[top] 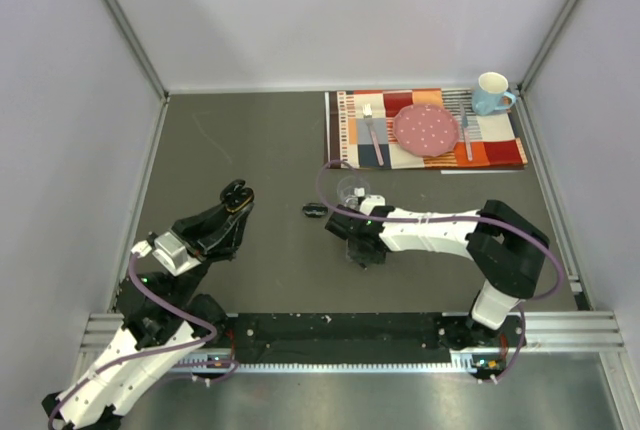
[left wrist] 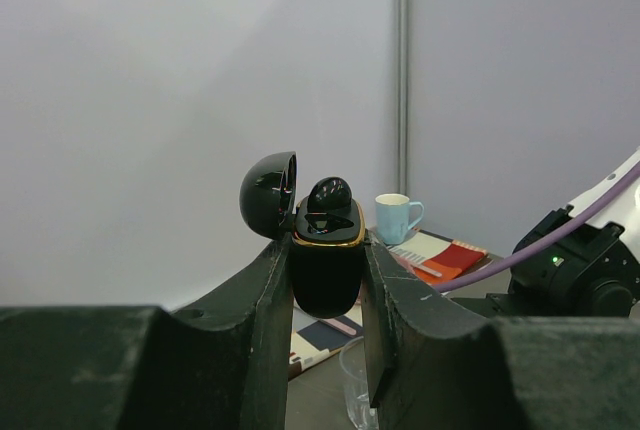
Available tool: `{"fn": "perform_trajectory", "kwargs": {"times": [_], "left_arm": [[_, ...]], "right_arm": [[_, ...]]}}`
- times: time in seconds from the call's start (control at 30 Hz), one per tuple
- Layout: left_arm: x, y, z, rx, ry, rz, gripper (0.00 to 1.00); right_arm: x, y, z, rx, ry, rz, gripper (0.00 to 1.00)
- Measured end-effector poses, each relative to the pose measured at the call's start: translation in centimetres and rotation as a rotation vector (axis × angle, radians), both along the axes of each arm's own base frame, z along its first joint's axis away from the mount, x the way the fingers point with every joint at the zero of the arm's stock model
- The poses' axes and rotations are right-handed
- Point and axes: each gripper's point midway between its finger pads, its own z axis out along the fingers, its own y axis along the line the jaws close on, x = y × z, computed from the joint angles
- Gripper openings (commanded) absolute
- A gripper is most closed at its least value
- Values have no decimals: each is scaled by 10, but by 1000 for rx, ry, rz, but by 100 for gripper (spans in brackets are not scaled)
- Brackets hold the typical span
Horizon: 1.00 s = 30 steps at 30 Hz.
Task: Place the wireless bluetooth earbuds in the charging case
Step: Move the earbud to the center of the board.
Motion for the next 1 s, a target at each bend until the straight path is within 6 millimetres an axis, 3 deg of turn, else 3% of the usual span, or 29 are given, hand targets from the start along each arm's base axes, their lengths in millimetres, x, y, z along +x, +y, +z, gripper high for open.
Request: {"fn": "perform_trajectory", "kwargs": {"times": [0.6,0.77,0.83,1.0], "left_arm": [[0,0,0,0,1,-1,0],[0,0,0,0,1,-1,0],[0,0,0,0,1,-1,0],[0,0,0,0,1,-1,0]], "right_arm": [[5,5,0,-21,0,190,23],[5,5,-1,-20,2,198,23],[4,6,-1,-19,2,198,32],[4,10,0,6,7,190,41]]}}
